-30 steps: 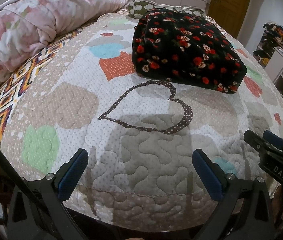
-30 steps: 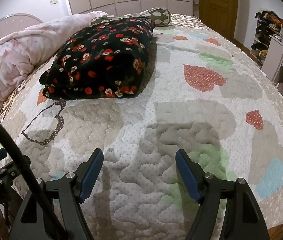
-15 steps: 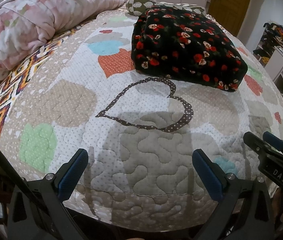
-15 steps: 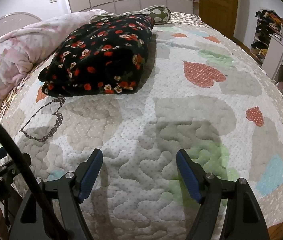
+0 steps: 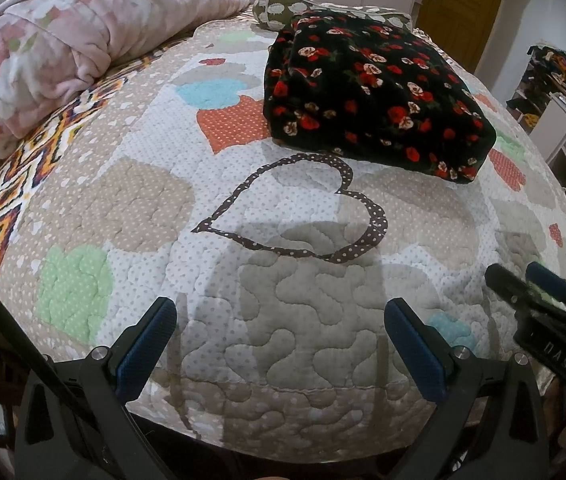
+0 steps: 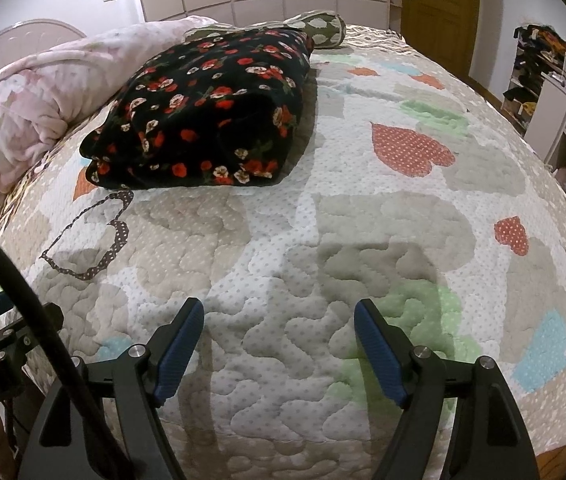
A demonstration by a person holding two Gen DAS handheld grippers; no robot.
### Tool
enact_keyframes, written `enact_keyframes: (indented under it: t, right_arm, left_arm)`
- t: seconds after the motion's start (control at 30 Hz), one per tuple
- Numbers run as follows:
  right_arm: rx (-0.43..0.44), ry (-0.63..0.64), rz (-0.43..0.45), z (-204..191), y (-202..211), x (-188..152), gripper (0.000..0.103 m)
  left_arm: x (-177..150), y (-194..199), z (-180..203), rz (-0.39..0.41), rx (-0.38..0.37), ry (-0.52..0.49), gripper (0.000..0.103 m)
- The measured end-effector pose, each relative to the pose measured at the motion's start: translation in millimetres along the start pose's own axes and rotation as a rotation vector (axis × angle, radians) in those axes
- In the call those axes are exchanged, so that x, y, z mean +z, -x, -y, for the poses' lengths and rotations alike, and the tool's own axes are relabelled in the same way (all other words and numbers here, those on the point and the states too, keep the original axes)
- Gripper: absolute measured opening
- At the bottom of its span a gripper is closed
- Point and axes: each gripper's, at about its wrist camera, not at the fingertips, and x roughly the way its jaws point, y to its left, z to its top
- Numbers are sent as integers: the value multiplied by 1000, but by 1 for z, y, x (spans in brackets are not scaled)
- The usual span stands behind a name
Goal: Fold large clothes
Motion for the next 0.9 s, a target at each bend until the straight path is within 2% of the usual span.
enact_keyframes:
  t: [0.13,0.4,0.47,0.53,0.6,0.67,0.73,0.83,0.9]
  right_arm:
    - [-16,27,45,-2,8,18,82]
    - [26,108,256,-12,14,119,79]
    - [19,137,240,-22,-6,146,62]
    - [33,141,181,-27,-34,165,55]
    - [21,150,111,-33,-63,174,57]
    - [-45,201,50,-44,-82,179,59]
    - [-48,226,75,-51,-69,183,57]
    - [30,215,176,-67,-42,204,56]
    - [62,237,185,-88,-46,221,55]
  left_arm:
    - [0,1,-1,3,-2,5,103]
    - [3,2,-9,17,6,31,103]
    - [5,4,-15,27,13,45,103]
    - [7,5,-21,34,17,64,103]
    - [10,5,-29,40,21,83,103]
    - [12,4,-39,45,22,102,103]
    - [14,4,-47,55,24,118,103]
    - [18,2,-55,65,23,132,103]
    - [19,2,-58,71,24,134,103]
